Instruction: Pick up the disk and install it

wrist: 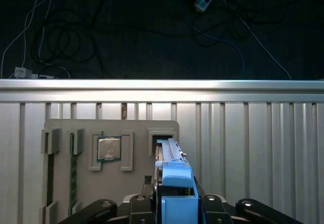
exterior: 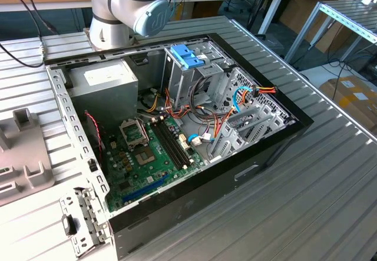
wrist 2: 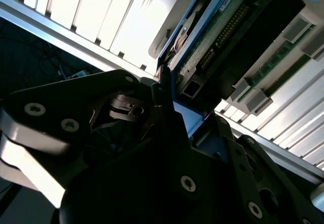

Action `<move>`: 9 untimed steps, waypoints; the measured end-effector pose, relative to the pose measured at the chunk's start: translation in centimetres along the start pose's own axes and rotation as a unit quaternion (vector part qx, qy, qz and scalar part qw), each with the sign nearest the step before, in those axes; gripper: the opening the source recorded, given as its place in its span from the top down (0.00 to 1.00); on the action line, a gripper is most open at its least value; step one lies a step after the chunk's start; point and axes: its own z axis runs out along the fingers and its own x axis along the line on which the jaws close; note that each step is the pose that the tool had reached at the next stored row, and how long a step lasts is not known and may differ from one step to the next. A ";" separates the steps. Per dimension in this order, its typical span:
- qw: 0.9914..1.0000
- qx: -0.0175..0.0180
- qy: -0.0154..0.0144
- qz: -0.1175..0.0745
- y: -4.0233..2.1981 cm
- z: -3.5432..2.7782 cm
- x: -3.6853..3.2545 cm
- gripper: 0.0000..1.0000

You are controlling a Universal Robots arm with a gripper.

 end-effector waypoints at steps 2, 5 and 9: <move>1.000 0.000 0.000 0.000 0.00 -0.05 0.00 0.63; 1.000 0.000 0.000 0.000 0.01 -0.18 -0.01 0.63; 1.000 0.000 0.000 0.000 0.02 -0.37 -0.01 0.63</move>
